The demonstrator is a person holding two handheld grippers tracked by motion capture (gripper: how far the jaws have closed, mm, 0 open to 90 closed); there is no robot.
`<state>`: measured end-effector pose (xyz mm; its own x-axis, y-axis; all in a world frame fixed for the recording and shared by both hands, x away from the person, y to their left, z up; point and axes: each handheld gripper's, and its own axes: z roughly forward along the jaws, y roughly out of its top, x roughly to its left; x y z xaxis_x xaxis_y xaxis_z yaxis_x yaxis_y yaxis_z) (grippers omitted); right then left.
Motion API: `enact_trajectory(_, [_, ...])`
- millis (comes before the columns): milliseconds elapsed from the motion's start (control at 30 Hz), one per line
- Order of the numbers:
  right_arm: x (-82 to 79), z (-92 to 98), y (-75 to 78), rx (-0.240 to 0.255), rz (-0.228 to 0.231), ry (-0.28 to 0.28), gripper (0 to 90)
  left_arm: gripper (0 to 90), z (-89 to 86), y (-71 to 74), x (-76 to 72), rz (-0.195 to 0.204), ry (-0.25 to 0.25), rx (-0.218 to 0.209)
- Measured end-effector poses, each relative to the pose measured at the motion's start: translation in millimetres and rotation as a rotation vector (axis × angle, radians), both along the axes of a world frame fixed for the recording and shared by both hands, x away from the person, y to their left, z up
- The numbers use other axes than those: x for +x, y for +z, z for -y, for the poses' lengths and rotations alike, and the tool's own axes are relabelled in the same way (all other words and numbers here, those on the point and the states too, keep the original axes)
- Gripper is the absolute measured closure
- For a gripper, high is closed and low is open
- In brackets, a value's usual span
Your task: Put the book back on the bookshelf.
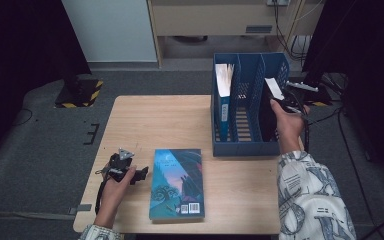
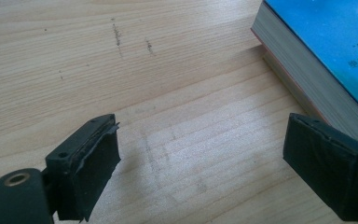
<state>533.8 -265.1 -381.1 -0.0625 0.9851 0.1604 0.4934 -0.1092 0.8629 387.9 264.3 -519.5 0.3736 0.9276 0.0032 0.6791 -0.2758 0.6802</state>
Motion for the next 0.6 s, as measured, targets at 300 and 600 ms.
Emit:
enact_trajectory(300, [-0.3, -2.8, 2.5, -0.054, -0.013, 0.014, 52.8, 9.9, 0.0, -0.2, 0.1, -0.001, 0.001, 0.001])
enact_trajectory(600, [-0.7, -0.6, 1.8, -0.048, -0.002, 0.015, 53.3, 9.8, -0.2, -0.2, 0.0, -0.001, 0.001, 0.001])
